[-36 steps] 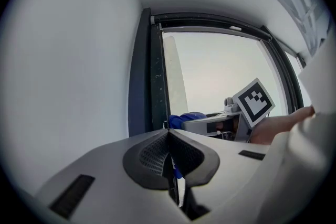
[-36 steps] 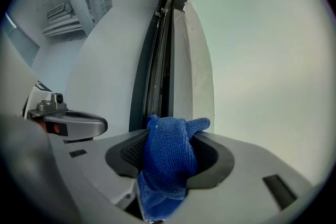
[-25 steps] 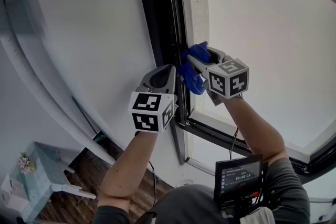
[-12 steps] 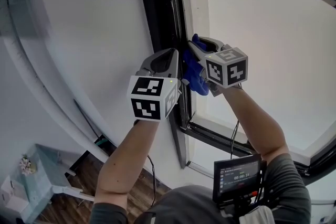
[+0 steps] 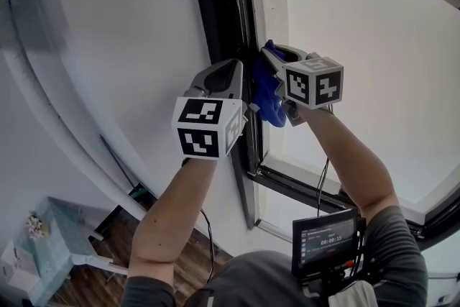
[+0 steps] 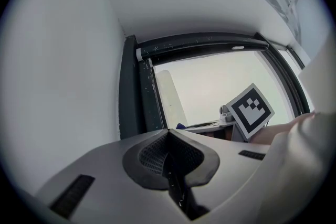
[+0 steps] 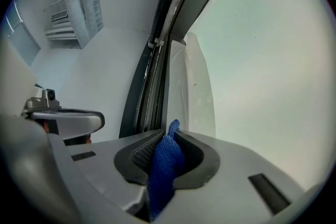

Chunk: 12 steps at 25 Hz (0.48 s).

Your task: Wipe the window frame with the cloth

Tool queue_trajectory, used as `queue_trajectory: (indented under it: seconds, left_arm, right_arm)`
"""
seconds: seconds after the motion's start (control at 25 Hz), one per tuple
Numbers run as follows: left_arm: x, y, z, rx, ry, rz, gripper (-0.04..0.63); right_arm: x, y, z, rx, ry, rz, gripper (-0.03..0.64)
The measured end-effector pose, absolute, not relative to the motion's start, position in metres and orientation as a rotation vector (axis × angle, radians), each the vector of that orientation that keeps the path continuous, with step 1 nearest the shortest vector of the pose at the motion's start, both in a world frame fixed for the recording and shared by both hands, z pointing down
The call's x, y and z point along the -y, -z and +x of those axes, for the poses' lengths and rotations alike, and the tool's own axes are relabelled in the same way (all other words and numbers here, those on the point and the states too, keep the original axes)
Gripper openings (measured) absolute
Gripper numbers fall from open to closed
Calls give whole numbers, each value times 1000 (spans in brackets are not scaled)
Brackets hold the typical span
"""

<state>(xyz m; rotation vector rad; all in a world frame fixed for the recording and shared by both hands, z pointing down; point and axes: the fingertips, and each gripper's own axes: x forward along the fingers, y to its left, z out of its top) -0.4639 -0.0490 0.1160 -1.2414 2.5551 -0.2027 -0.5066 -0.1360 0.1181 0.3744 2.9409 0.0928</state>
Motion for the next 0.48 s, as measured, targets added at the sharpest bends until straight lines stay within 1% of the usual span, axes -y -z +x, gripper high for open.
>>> queue_trajectory:
  seconds: [0.2, 0.48]
  left_arm:
    - [50, -102, -464, -2540, 198, -1246, 8]
    - [45, -69, -473, -2517, 220, -1233, 8]
  right_arm:
    - [142, -96, -504, -2906, -34, 347, 64]
    - [131, -33, -498, -2814, -69, 328, 64]
